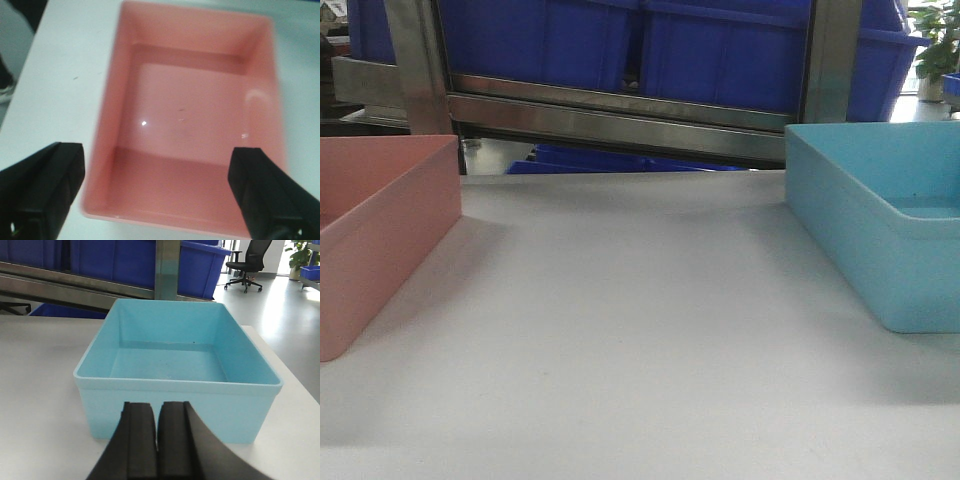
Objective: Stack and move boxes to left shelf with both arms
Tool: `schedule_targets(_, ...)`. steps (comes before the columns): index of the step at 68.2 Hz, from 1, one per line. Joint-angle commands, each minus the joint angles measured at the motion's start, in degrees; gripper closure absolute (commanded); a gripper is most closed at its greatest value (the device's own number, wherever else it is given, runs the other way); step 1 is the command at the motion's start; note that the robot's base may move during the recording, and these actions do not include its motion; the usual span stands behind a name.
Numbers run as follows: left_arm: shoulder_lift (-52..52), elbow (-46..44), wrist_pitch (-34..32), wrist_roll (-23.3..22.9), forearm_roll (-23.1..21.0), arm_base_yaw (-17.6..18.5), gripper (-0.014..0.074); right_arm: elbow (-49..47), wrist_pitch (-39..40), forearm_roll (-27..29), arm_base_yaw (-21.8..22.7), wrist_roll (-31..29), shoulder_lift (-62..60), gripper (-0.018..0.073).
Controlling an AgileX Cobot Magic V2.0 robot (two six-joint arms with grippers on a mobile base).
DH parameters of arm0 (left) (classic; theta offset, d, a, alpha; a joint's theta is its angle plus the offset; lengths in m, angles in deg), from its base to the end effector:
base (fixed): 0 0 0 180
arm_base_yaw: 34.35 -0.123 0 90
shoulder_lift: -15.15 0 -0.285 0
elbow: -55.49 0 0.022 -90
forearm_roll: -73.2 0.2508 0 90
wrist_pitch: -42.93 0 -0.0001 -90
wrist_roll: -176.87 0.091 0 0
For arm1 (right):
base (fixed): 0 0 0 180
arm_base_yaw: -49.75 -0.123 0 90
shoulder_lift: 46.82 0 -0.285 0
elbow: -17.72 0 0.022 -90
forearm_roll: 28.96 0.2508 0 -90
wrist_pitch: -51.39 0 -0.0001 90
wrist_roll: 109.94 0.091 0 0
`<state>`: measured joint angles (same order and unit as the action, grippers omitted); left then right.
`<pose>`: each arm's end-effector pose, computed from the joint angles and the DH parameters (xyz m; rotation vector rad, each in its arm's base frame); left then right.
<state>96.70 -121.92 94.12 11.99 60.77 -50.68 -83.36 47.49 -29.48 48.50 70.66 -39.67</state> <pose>0.2625 0.0610 0.3893 -0.1026 2.3342 0.0062 0.0569 0.0012 0.1976 -0.0155 1.5702 0.0178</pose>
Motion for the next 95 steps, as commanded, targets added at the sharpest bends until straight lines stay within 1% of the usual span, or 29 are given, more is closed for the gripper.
schedule_targets(1,3.24,-3.95,-1.88,2.56,-0.89,-2.14,0.0106,-1.1,4.97,-0.13,0.21,-0.6,-1.02,0.0524)
schedule_targets(11,12.34,-6.24,-2.87,6.78,-0.14,-3.1,0.0106,-1.1,4.97,-0.13,0.21,-0.6,-1.02,0.0524)
schedule_targets(17,16.86,-6.64,-4.26,6.89,0.31,-3.1,0.0106,-1.1,4.97,-0.13,0.21,-0.6,-1.02,0.0524)
schedule_targets(33,26.64,-6.64,-13.55,6.93,1.23,-3.1,0.0106,-1.1,4.97,-0.13,0.21,-0.6,-1.02,0.0524)
schedule_targets(42,30.67,-6.64,-15.67,6.93,1.63,-3.1,0.0106,-1.1,5.02,-0.13,0.21,-0.6,-1.02,0.0524)
schedule_targets(52,34.46,-6.64,-15.92,6.93,1.63,-3.1,0.0124,-1.1,5.02,-0.13,0.21,-0.6,-1.02,0.0524)
schedule_targets(61,35.33,-6.64,-15.92,6.93,2.01,-3.1,0.0209,-1.1,5.02,-0.13,0.21,-0.6,-1.02,0.0524)
schedule_targets(66,35.33,-6.64,-15.92,6.93,2.01,-3.1,0.0292,-1.1,5.02,-0.13,0.21,-0.6,-1.02,0.0524)
schedule_targets(68,35.33,-6.64,-15.92,6.93,2.01,-3.1,0.0328,-1.1,5.02,-0.13,0.21,-0.6,-1.02,0.0524)
schedule_targets(76,35.33,-6.64,-15.33,6.93,2.01,-3.1,0.0521,-1.1,5.02,-0.13,0.21,-0.6,-1.02,0.0524)
schedule_targets(81,35.33,-6.64,-14.61,6.93,2.01,-3.1,0.0617,-1.1,5.02,-0.13,0.21,-0.6,-1.02,0.0524)
schedule_targets(85,35.33,-6.64,-13.93,6.93,2.01,-3.1,0.0597,-1.1,5.02,-0.13,0.21,-0.6,-1.02,0.0524)
schedule_targets(95,35.33,-7.13,-11.52,6.93,2.01,-3.1,0.0599,-1.1,5.02,-0.13,0.21,-0.6,-1.02,0.0524)
